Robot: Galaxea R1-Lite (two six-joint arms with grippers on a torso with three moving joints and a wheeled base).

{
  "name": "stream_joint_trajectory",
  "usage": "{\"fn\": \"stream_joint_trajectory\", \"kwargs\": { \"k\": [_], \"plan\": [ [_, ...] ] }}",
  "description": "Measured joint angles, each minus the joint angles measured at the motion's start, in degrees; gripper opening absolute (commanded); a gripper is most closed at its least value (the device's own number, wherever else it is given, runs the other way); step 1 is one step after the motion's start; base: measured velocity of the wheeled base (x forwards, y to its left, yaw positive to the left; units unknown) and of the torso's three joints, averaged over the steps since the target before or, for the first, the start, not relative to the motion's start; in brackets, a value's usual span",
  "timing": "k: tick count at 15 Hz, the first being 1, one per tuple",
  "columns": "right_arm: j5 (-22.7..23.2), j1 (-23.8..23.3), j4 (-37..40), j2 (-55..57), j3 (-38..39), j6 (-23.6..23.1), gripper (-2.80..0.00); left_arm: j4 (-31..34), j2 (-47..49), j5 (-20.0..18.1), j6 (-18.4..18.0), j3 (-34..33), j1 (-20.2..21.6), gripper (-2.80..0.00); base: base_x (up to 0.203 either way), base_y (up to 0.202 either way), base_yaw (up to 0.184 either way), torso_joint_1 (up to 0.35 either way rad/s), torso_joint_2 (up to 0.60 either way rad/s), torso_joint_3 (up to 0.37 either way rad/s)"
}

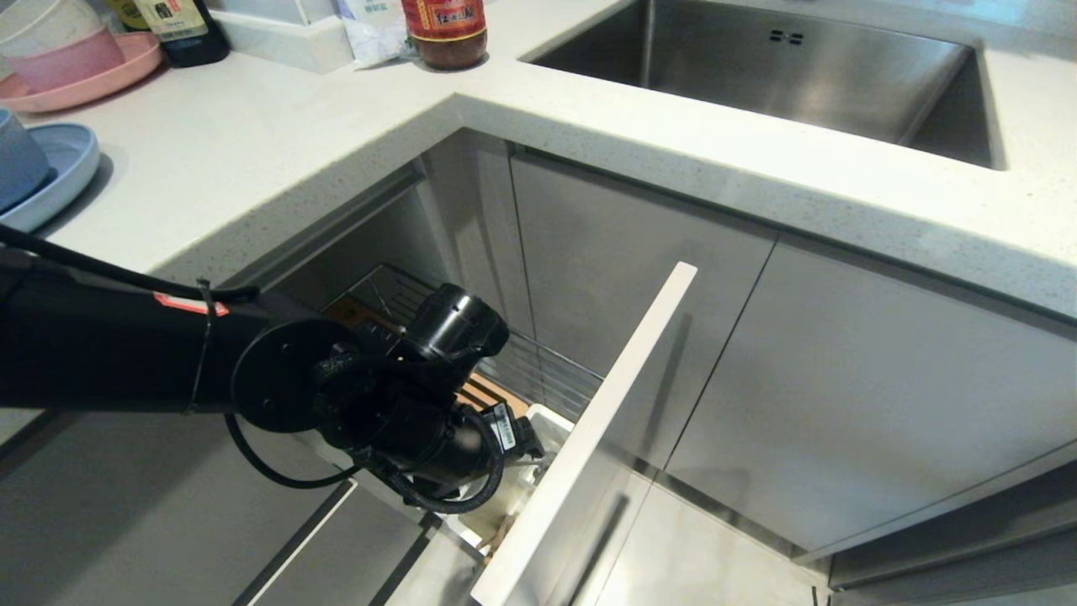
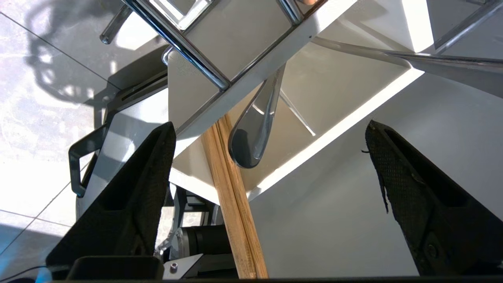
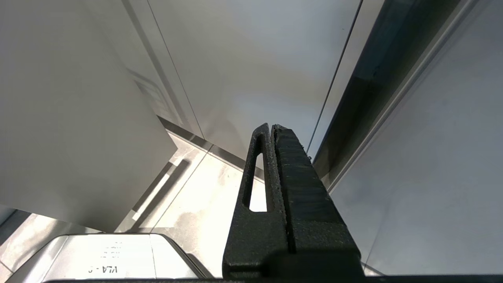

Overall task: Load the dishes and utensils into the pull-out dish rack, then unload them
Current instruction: Take the spoon out of the cupboard

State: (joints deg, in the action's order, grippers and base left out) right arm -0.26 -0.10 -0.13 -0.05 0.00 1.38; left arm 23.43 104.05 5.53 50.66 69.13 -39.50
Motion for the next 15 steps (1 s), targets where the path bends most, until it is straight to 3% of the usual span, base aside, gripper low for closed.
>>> {"fn": "stream_joint_trajectory", "kwargs": {
  "k": [4, 5, 15],
  "plan": [
    [0.01, 0.00, 0.01, 0.01, 0.00, 0.02, -2.80, 0.00, 0.23, 0.85, -0.04, 0.11, 0.00, 0.00, 0.000, 0.000, 0.000, 0.000, 0.00, 0.000],
    [-0.01, 0.00, 0.00, 0.02, 0.00, -0.01, -2.80, 0.04, 0.28, 0.95, -0.06, 0.11, 0.00, -2.80, 0.000, 0.000, 0.000, 0.000, 0.00, 0.000],
    [-0.01, 0.00, -0.04, 0.02, 0.00, 0.01, -2.80, 0.02, 0.20, 1.07, -0.12, 0.62, -0.38, -2.80, 0.000, 0.000, 0.000, 0.000, 0.00, 0.000]
  ]
}}
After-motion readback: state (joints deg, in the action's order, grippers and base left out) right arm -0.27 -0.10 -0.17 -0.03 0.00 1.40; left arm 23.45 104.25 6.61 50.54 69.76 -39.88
